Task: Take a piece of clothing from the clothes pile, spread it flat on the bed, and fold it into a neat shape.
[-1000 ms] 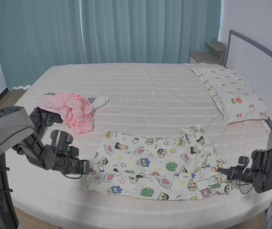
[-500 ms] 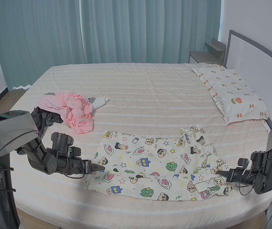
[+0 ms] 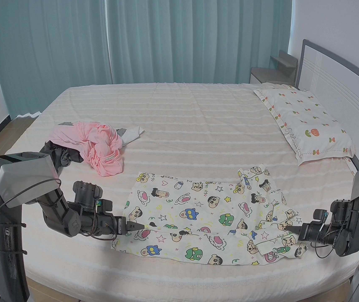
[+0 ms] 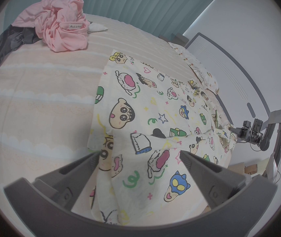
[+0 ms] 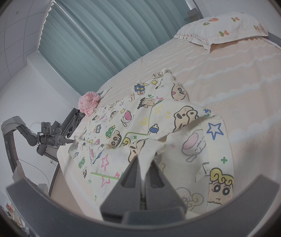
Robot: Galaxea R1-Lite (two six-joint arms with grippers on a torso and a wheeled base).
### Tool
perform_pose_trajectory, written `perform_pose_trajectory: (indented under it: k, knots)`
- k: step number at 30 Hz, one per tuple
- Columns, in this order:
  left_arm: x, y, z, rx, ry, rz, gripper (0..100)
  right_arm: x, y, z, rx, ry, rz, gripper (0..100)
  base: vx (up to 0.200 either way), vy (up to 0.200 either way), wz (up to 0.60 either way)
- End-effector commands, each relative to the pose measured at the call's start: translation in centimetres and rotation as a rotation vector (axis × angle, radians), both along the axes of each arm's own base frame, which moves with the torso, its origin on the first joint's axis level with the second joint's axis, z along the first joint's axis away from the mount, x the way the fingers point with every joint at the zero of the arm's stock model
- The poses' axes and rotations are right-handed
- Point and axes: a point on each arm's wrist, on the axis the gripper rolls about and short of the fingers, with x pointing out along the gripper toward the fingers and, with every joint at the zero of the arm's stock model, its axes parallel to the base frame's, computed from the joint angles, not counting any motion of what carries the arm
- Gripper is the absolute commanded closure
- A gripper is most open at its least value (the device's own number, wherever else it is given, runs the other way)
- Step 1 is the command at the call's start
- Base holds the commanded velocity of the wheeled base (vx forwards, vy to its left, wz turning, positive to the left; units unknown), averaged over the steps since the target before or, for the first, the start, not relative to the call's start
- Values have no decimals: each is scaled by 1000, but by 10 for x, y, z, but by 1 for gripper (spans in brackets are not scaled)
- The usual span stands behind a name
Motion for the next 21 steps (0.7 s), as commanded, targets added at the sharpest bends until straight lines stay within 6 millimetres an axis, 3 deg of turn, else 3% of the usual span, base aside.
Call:
perform_pose_trajectory:
  k: [1,7,21]
  knots:
    - [0,-3,-5,3,10,-6,100,1,0,1,-2,-16,0,100,0,0,0]
    - [-2,1,-4,5,16,4,100,1,0,1,-5,-16,1,100,0,0,0]
    - [-23,6,21,19,2,14,100,0,0,8,-17,-39,3,100,0,0,0]
